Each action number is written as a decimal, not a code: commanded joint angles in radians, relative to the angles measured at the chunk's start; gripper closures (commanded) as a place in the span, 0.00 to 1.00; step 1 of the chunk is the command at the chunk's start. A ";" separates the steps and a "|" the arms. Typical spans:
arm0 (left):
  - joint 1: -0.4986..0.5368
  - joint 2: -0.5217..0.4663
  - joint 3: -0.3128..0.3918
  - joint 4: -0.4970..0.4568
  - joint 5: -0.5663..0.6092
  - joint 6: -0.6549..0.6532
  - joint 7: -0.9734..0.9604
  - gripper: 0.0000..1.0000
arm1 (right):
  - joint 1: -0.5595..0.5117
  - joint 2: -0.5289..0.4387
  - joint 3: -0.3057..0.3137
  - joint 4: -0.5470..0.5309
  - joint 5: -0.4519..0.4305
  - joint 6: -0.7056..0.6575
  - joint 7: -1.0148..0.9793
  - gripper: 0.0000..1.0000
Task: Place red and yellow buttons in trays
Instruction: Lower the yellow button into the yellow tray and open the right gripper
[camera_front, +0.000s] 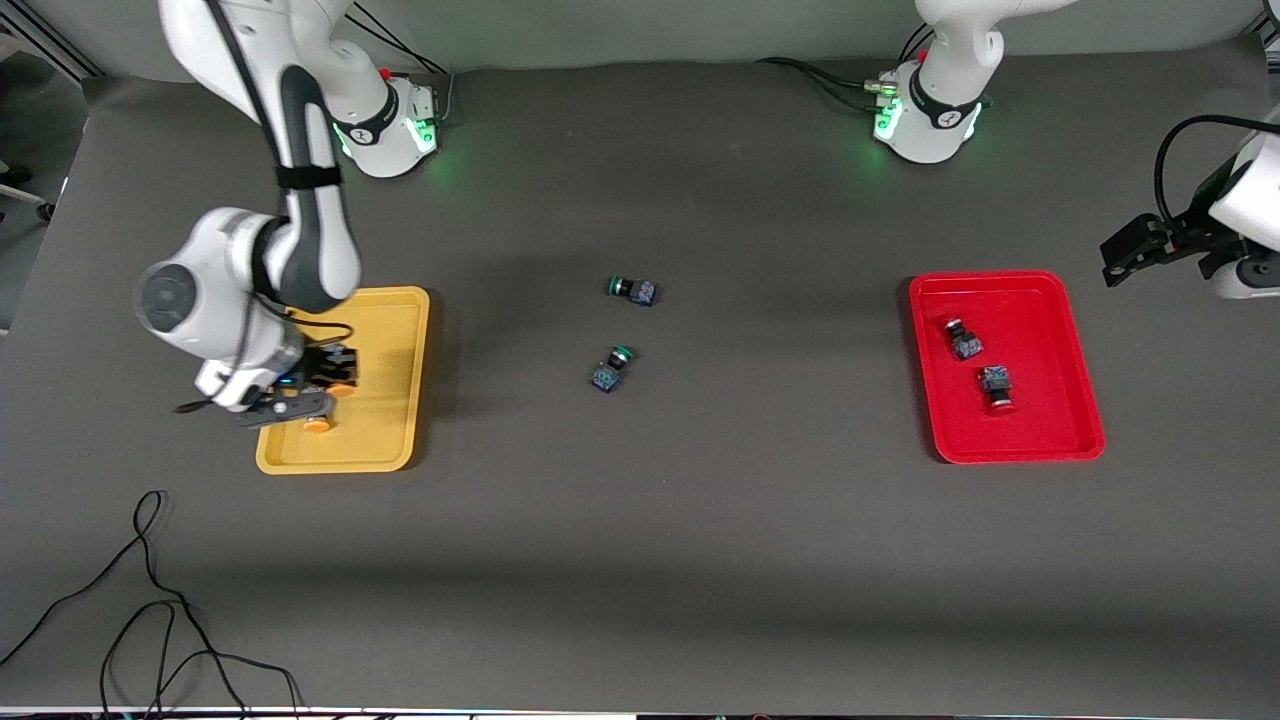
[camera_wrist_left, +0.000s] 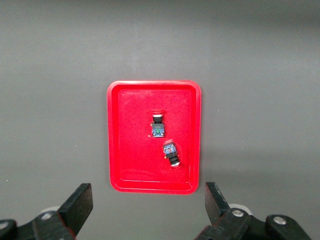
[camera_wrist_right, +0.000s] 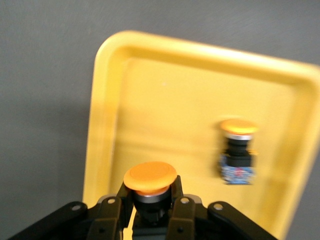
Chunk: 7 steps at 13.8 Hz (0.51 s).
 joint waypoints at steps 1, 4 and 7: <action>-0.004 0.017 0.005 0.033 0.007 -0.034 0.019 0.00 | -0.060 0.098 0.074 0.022 0.132 0.019 -0.096 0.84; -0.009 0.023 0.003 0.035 0.008 -0.035 0.019 0.00 | -0.066 0.149 0.099 0.025 0.184 0.035 -0.121 0.64; -0.006 0.026 0.003 0.033 0.008 -0.052 0.022 0.00 | -0.067 0.131 0.093 0.045 0.184 0.026 -0.104 0.00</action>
